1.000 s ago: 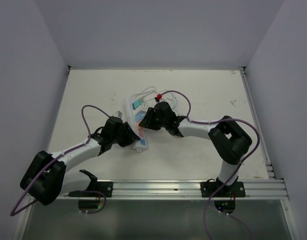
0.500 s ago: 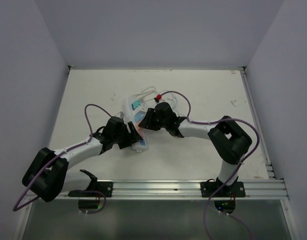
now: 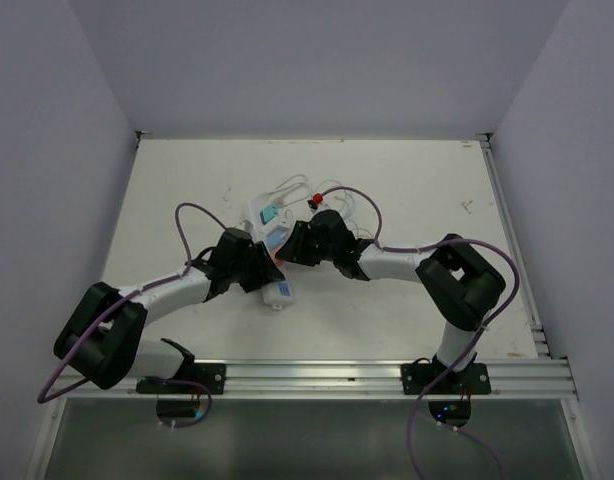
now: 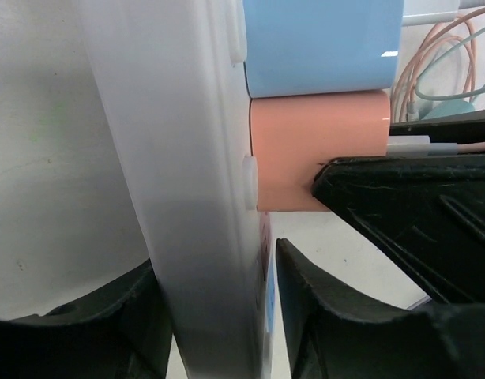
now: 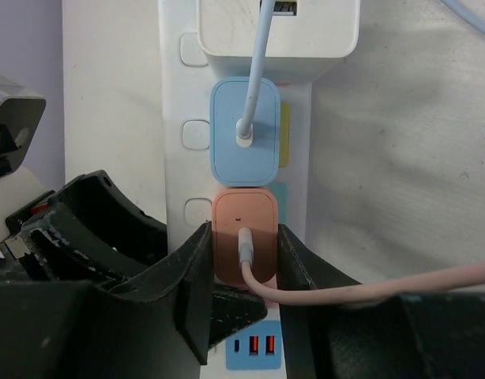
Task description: Pull the plug off the socket
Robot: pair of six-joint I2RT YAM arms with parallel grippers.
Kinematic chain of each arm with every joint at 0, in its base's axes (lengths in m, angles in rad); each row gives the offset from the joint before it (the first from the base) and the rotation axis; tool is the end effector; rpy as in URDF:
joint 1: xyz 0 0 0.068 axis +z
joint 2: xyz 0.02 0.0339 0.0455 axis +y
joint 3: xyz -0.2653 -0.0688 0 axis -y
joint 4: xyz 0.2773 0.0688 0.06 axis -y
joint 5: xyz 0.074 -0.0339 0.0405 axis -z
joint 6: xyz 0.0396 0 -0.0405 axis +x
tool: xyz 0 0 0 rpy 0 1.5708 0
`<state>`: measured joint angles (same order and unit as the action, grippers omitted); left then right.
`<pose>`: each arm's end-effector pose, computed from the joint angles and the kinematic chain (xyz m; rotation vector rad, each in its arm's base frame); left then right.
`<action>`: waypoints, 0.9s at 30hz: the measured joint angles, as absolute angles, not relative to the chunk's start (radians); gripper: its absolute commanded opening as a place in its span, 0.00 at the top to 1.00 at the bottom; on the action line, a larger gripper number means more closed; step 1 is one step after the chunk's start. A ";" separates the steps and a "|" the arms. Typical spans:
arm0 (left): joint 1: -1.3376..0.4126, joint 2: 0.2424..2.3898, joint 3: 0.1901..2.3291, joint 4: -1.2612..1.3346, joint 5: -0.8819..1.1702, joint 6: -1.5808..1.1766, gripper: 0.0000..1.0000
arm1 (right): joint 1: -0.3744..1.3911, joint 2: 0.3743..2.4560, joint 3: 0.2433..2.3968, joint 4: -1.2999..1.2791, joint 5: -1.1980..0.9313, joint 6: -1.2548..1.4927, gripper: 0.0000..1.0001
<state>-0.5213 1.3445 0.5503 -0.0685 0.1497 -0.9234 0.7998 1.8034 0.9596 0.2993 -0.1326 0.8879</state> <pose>0.2323 -0.1402 0.1303 -0.4480 2.5586 -0.7806 0.2800 0.2957 0.1457 0.0155 2.3295 1.0829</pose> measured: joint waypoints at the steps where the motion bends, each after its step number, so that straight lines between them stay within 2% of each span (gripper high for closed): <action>1: -0.519 1.345 0.550 -0.069 0.150 -0.923 0.50 | 0.801 1.803 0.958 0.301 -0.133 0.889 1.00; 5: -0.503 1.345 0.544 -0.056 0.162 -0.931 0.69 | 0.800 1.799 0.951 0.308 -0.133 0.892 1.00; 6: -0.497 1.345 0.542 -0.046 0.169 -0.938 0.77 | 0.799 1.795 0.945 0.308 -0.131 0.896 1.00; 8: -0.492 1.345 0.536 -0.036 0.178 -0.939 0.85 | 0.798 1.792 0.940 0.311 -0.129 0.898 1.00; 10: -0.491 1.342 0.525 -0.019 0.184 -0.942 0.98 | 0.799 1.790 0.936 0.316 -0.129 0.899 1.00; 27: -0.502 1.255 0.373 0.120 0.251 -1.033 1.00 | 0.823 1.707 0.840 0.320 -0.117 0.934 1.00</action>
<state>-0.5022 1.2549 0.3733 0.1204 0.2508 -1.0332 0.8227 1.7069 0.8402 0.3202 -0.1169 0.9337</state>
